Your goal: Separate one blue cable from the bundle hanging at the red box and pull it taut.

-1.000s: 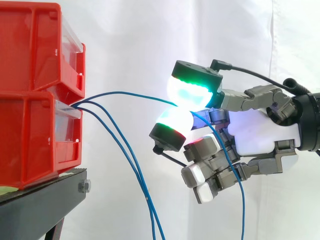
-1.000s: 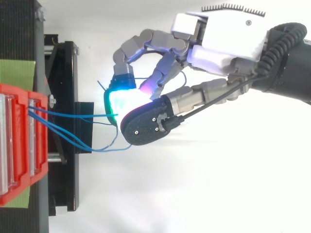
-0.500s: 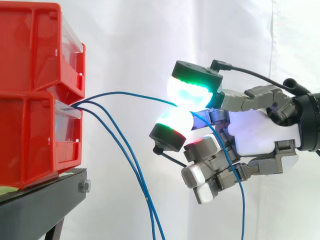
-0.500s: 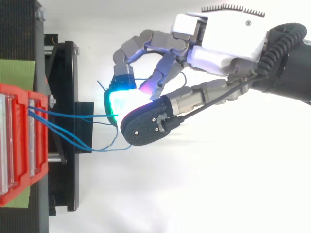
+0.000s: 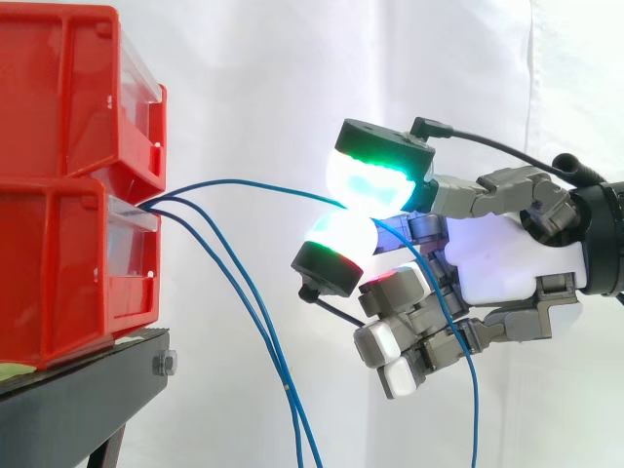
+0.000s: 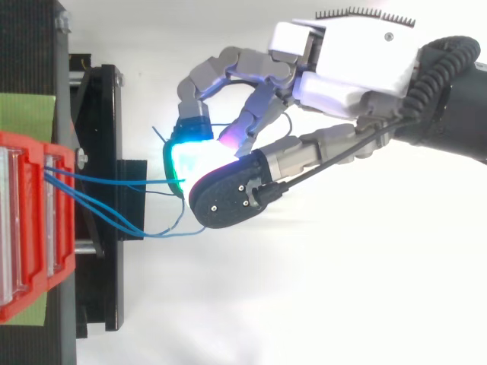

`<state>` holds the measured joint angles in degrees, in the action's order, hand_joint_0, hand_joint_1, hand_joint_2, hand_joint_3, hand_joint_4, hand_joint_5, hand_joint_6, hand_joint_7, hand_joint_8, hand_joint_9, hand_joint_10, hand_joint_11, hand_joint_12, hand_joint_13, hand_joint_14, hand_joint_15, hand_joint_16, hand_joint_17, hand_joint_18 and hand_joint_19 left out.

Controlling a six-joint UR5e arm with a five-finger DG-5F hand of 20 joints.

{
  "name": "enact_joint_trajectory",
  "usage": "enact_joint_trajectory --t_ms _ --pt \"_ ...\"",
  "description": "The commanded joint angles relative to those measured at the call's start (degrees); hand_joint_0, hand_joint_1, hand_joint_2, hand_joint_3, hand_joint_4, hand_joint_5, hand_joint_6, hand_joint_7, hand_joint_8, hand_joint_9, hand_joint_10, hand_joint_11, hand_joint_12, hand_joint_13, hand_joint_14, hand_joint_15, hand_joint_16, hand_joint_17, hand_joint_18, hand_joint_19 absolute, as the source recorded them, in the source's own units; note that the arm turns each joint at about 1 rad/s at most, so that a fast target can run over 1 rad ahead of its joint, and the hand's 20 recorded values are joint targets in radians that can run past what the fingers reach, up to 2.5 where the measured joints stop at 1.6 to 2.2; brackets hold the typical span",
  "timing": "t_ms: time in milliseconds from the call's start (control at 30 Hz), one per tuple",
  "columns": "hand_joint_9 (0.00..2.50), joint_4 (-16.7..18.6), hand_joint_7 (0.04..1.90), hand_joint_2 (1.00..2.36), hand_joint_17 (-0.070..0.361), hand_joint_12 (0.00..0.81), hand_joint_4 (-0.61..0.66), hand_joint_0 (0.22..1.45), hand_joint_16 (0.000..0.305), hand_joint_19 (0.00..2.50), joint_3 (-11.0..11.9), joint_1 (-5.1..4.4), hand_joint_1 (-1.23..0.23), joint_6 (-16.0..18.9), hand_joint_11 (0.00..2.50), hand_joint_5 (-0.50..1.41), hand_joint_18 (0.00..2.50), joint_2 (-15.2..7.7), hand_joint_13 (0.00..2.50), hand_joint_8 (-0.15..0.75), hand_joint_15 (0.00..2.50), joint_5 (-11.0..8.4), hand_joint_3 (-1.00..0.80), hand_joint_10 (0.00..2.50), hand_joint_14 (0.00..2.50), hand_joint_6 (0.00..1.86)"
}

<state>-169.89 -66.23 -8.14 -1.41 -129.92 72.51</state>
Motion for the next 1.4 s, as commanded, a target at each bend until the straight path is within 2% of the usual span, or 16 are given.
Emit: enact_joint_trajectory --t_ms 0,1367 --pt "1.13 0.00 1.27 1.01 0.100 0.354 -0.07 0.77 0.045 0.78 -0.04 0.05 -0.77 0.00 1.23 -0.18 0.73 0.01 0.92 0.296 0.85 0.00 -0.27 0.01 0.02 1.00" --pt "1.14 0.00 1.27 1.01 0.102 0.358 -0.07 0.77 0.045 0.78 -0.04 0.05 -0.78 0.00 1.22 -0.18 0.74 0.01 0.93 0.304 0.85 0.00 -0.26 0.01 0.03 1.00"
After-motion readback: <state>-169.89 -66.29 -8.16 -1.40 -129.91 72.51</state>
